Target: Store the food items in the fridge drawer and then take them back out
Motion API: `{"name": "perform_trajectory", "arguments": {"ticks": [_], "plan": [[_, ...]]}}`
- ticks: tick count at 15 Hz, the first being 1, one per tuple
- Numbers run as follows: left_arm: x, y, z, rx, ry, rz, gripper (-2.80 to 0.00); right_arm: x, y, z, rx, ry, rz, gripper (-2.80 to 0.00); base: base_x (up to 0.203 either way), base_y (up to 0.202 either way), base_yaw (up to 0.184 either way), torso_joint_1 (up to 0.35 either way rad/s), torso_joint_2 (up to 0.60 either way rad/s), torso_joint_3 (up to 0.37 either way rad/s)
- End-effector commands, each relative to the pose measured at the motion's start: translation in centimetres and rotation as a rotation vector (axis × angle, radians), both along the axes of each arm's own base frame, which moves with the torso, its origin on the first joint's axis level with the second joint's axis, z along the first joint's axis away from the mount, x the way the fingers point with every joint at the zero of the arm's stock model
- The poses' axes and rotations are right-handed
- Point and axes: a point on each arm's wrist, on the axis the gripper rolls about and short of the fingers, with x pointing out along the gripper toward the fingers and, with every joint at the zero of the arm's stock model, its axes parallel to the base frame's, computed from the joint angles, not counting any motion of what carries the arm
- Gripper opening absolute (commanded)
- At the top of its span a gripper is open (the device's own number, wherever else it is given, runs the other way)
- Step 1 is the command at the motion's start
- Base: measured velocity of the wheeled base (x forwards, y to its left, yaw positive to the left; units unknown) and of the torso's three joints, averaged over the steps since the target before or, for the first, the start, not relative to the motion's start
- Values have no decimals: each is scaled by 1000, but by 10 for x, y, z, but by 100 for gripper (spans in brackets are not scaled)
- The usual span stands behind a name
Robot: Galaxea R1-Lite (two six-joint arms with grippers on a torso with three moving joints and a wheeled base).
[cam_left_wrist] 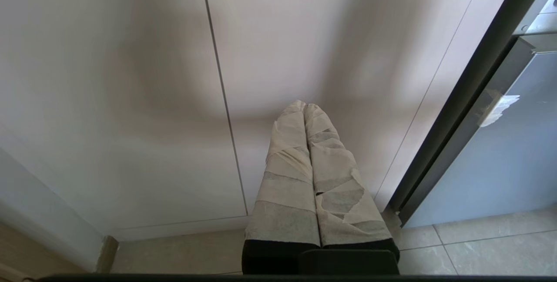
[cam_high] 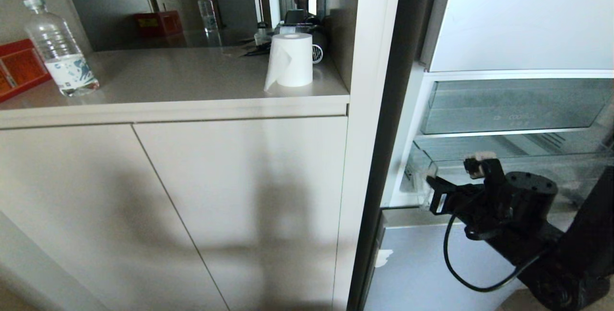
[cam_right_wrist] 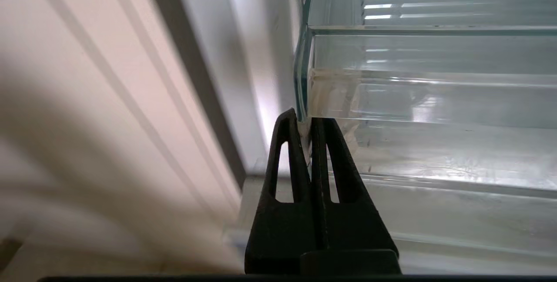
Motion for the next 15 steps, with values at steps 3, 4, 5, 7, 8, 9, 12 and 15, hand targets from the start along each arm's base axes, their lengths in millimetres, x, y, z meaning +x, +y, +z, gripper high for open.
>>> {"name": "perform_trajectory", "arguments": {"ticks": [3,4,5,7,8,9,12,15], "plan": [[0,0,0,0,0,0,-280,-38,-4,14,33,4,27,0,0,0,0,0,0,0],[0,0,0,0,1,0,-280,-46,-3,18,42,0,35,0,0,0,0,0,0,0],[0,0,0,0,0,0,-280,-55,-4,20,45,2,45,0,0,0,0,0,0,0],[0,0,0,0,0,0,-280,-82,-9,26,46,2,61,0,0,0,0,0,0,0],[0,0,0,0,0,0,-280,-95,-12,30,49,-7,67,0,0,0,0,0,0,0],[0,0,0,0,0,0,-280,-107,-16,35,55,-25,67,0,0,0,0,0,0,0],[0,0,0,0,0,0,-280,-127,-28,56,68,-104,-16,0,0,0,0,0,0,0],[0,0,0,0,0,0,-280,-113,-42,82,17,-4,-149,0,0,0,0,0,0,0]]}}
